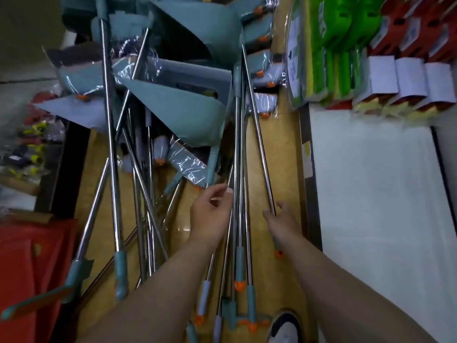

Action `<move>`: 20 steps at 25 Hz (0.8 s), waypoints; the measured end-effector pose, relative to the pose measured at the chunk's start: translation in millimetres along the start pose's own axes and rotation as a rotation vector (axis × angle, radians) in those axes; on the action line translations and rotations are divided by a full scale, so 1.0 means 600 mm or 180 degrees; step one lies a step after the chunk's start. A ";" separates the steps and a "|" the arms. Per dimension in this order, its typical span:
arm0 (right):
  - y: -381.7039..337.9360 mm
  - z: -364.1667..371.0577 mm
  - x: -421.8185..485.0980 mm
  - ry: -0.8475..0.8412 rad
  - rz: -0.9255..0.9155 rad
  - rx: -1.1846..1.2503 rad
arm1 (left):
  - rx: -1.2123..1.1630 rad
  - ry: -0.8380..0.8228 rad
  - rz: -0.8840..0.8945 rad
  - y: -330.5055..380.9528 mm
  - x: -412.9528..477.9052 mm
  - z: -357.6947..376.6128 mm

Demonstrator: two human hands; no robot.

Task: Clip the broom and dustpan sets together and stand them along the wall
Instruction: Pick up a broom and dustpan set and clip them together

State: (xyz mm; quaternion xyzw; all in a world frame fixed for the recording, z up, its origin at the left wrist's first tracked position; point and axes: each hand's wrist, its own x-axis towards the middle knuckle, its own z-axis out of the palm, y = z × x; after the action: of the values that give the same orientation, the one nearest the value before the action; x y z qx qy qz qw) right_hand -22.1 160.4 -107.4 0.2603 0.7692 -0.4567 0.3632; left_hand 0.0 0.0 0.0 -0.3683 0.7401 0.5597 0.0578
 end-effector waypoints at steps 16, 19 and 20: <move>-0.007 0.073 0.063 0.0008 0.0031 0.0280 | 0.0014 -0.0030 -0.0373 -0.078 0.058 0.019; 0.000 0.059 0.016 0.0615 -0.0242 0.0103 | -0.0019 -0.0192 -0.0621 -0.081 0.054 0.034; 0.005 0.056 -0.001 0.0659 -0.0257 0.0169 | -0.0014 -0.0228 -0.0705 -0.088 0.056 0.041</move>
State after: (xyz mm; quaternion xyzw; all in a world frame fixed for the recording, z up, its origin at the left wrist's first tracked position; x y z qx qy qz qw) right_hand -8.8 132.0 -119.3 0.2845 0.8001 -0.4619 0.2561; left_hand 0.0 0.0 -67.2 -0.4276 0.6912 0.5643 0.1450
